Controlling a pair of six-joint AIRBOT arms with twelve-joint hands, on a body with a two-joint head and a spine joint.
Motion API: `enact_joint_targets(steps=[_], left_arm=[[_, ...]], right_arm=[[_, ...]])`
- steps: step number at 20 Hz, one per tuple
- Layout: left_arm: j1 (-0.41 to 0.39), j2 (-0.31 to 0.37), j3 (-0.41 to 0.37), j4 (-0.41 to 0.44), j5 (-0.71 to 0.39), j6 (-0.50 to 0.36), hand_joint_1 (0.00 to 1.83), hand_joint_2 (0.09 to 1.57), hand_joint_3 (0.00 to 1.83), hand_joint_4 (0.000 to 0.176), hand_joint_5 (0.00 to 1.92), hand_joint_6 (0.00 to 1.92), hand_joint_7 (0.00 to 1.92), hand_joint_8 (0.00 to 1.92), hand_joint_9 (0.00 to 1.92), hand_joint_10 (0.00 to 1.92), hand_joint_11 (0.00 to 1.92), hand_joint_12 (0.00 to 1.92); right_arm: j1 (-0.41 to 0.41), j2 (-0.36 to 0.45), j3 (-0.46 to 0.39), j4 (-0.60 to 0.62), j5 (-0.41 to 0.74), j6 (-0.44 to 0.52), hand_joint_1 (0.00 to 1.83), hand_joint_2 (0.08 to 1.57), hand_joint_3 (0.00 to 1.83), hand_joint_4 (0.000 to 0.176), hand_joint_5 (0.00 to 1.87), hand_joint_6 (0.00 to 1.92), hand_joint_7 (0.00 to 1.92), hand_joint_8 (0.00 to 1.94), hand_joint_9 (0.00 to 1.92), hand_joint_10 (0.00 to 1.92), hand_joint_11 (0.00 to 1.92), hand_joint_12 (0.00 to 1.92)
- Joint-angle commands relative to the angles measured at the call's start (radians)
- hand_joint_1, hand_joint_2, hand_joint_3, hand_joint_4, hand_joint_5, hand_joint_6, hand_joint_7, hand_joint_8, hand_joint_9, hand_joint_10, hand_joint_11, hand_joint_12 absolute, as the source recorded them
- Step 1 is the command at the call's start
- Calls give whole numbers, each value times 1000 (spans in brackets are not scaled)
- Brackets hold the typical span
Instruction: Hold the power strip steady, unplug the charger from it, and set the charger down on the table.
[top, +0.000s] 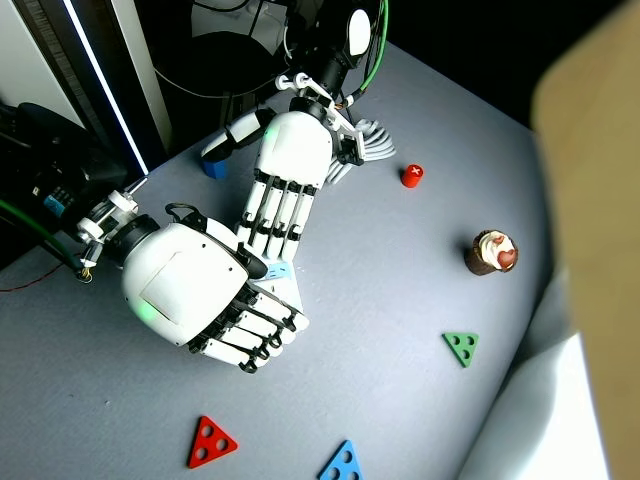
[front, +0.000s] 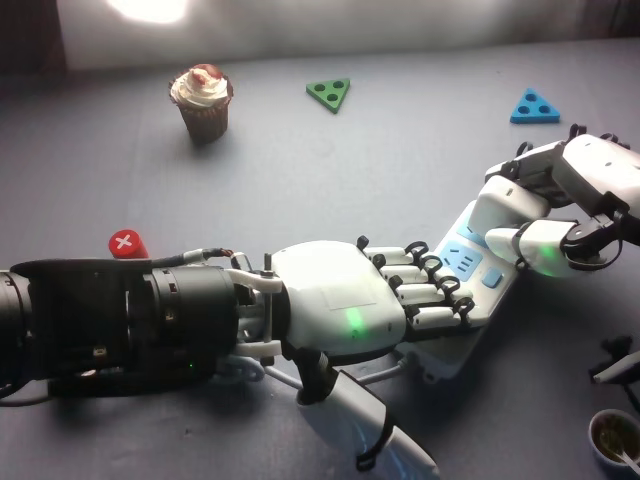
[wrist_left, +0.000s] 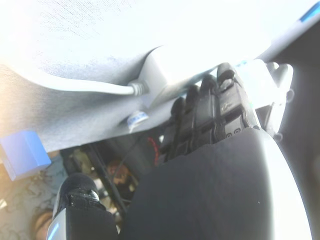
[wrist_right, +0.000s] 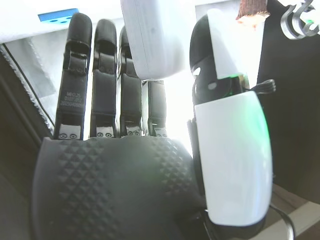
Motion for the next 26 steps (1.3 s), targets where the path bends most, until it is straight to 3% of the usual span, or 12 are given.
enact_joint_targets(steps=[1,10,11,12,13,14,17,21,26], left_arm=[[-4,-2,-4,-6,-45,-7,0,877,0,0,26,1,56,0,55,0,67,110],[-5,-5,-3,-4,-38,-7,0,879,0,0,24,1,53,0,52,1,62,105],[-5,-5,-3,-4,-37,-7,0,881,0,0,19,0,49,0,51,0,60,103],[-5,-6,-3,-4,-36,-7,0,879,0,0,23,2,54,2,57,3,65,105],[-5,-6,-3,-4,-36,-7,0,883,1,0,30,5,68,8,73,9,73,108],[-5,-5,-3,-4,-36,-7,0,883,1,0,23,1,62,4,66,5,67,105],[-7,-5,-3,-4,-33,-7,0,883,0,0,23,1,57,1,60,2,69,105],[-9,-5,-3,-4,-31,-7,0,880,0,0,32,3,68,4,67,3,66,102],[-13,-4,-3,-3,-26,-7,0,877,0,0,40,4,70,3,71,3,75,104]], right_arm=[[13,9,5,-54,83,5,1078,1106,0,0,726,8,755,13,739,16,532,486],[13,9,6,-57,92,5,1094,1110,0,0,753,14,780,12,777,18,563,511],[13,9,6,-57,93,5,1142,1140,0,0,923,787,898,3,914,4,685,504],[13,9,6,-57,93,5,1215,1101,0,0,984,975,1059,562,1038,9,788,505],[13,9,6,-57,93,5,1352,1056,0,0,1027,843,1198,538,1062,758,898,565],[13,9,5,-57,93,5,1383,1041,0,0,1032,805,1241,519,1076,900,922,625],[12,9,6,-58,95,5,1390,1048,0,0,984,876,1264,467,1065,980,857,816],[12,20,6,-72,110,5,1385,1060,0,0,968,911,1212,557,1040,1021,826,878],[22,36,3,-106,144,5,1388,1047,0,0,997,862,1253,481,1062,986,846,860]])
